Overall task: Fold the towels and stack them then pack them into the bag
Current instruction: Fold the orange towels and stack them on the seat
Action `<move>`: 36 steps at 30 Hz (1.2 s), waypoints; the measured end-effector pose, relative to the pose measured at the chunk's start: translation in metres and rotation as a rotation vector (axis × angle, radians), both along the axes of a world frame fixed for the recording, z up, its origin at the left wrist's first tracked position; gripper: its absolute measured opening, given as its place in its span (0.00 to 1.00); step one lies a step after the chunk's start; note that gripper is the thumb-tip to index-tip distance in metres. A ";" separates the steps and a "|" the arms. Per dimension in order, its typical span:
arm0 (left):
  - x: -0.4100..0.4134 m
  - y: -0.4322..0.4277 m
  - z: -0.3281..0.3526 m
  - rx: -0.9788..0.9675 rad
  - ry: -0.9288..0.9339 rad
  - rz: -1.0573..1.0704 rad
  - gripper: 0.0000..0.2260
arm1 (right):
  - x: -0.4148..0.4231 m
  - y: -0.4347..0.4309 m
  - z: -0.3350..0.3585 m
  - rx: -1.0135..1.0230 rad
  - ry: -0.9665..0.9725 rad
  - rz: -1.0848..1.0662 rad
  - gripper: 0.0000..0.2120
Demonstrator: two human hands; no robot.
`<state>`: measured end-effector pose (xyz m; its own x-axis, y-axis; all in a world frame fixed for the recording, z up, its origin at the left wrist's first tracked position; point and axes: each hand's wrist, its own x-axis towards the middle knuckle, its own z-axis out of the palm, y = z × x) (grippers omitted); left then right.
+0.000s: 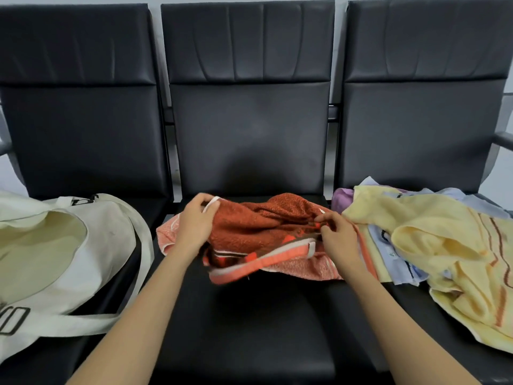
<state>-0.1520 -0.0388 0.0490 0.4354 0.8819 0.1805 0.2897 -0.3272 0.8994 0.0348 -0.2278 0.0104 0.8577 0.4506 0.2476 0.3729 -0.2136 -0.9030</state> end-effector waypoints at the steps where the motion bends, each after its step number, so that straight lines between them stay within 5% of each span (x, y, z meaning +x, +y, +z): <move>1: -0.006 0.005 -0.005 0.045 0.147 0.024 0.06 | 0.004 -0.002 -0.005 -0.134 -0.071 0.023 0.15; 5: -0.022 0.001 -0.039 0.184 0.583 0.050 0.21 | 0.002 -0.010 -0.025 -0.837 -0.182 0.238 0.19; 8: -0.018 -0.025 -0.049 0.435 0.519 -0.073 0.21 | -0.013 -0.012 -0.023 -1.038 -0.462 0.166 0.23; 11: -0.011 -0.049 -0.049 0.309 0.486 -0.420 0.09 | -0.020 -0.010 -0.015 -0.885 -0.563 0.273 0.20; 15: -0.011 -0.059 -0.068 0.153 0.675 -0.703 0.15 | -0.026 -0.014 -0.015 -0.912 -0.379 0.702 0.19; 19: -0.012 -0.052 -0.073 0.110 0.679 -0.708 0.20 | -0.028 -0.016 -0.025 -1.023 -0.371 0.760 0.28; 28: -0.006 -0.047 -0.072 0.208 0.725 -0.752 0.14 | -0.031 -0.006 -0.028 -1.052 -0.547 0.694 0.12; 32: -0.003 -0.050 -0.075 0.235 0.650 -0.684 0.15 | -0.028 -0.003 -0.030 -0.763 -0.525 0.604 0.06; 36: 0.000 -0.055 -0.077 0.150 0.650 -0.551 0.38 | -0.027 -0.002 -0.016 -0.402 -0.217 0.466 0.04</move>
